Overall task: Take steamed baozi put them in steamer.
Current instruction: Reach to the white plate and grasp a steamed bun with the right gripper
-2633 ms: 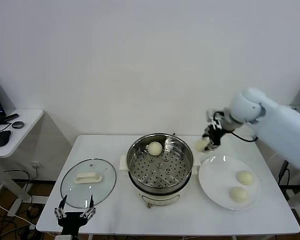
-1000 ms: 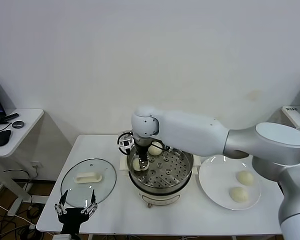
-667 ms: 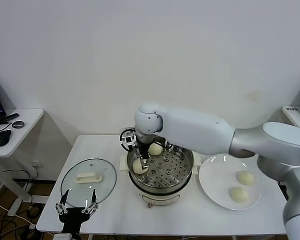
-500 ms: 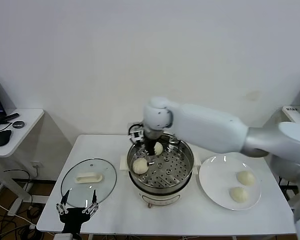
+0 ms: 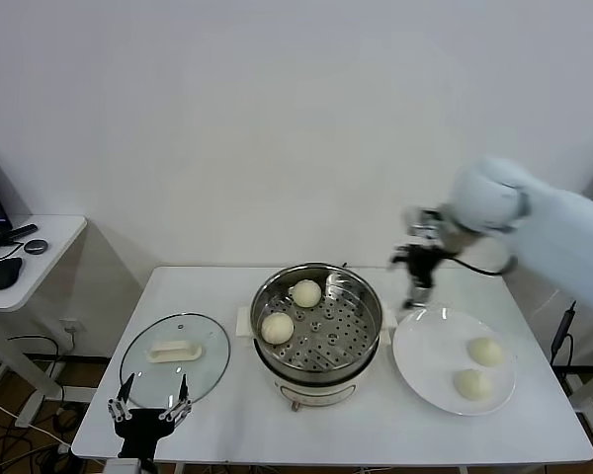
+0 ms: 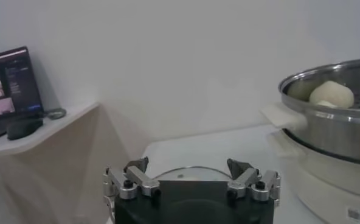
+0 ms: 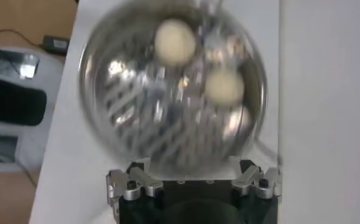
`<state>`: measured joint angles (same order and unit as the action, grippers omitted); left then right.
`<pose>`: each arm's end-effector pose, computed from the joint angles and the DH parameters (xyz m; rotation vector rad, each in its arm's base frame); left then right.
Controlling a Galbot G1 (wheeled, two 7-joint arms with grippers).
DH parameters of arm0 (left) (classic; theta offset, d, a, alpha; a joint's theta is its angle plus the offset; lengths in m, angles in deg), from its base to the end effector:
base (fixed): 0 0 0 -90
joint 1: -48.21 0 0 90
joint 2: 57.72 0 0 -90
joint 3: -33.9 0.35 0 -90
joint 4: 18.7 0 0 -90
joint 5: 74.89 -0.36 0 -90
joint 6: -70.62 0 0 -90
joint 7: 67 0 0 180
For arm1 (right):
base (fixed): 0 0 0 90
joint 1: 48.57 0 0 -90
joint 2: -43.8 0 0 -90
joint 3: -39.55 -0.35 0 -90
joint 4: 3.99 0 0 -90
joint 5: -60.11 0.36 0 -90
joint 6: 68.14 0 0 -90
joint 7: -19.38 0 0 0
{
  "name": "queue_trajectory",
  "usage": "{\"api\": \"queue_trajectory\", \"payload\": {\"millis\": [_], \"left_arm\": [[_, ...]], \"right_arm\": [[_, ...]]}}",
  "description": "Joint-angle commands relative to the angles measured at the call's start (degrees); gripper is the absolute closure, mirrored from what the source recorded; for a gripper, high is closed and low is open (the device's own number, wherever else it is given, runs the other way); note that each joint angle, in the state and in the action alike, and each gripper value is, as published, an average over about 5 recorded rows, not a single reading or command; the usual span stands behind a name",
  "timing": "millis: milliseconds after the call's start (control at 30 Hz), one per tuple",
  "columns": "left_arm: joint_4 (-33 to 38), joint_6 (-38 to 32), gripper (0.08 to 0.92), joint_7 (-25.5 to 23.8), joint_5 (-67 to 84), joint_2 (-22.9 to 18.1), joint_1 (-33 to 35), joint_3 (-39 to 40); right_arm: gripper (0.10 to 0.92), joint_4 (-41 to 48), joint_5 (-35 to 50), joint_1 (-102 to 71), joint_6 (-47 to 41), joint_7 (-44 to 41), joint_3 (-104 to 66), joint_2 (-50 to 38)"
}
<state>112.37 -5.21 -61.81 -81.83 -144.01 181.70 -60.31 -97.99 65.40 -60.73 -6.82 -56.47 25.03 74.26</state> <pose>0.1193 0.0272 -0.2675 0.1797 -2.8408 -0.3298 0.4729 -0.1038 -0.0098 1.3110 -1.4980 1.3046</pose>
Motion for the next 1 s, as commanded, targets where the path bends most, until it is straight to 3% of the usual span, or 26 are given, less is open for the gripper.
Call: {"api": "queue_trajectory", "payload": {"millis": [33, 533, 1000], "left_arm": [[0.18, -0.01, 0.177, 0.06, -0.02, 0.15, 0.8, -0.15], [0.09, -0.18, 0.177, 0.81, -0.43, -1.72, 3.92, -0.72], [-1.01, -0.19, 0.177, 0.8, -0.84, -1.99, 3.74, -1.08]], "right_arm": [[0.203, -5.57, -10.54, -18.34, 10.83, -3.51, -11.35, -21.06], [0.203, 7.17, -22.28, -33.69, 14.37, -2.35, -17.09, -5.71], [0.203, 12.48, -26.08, -37.14, 14.9, -1.01, -18.37, -0.15]]}}
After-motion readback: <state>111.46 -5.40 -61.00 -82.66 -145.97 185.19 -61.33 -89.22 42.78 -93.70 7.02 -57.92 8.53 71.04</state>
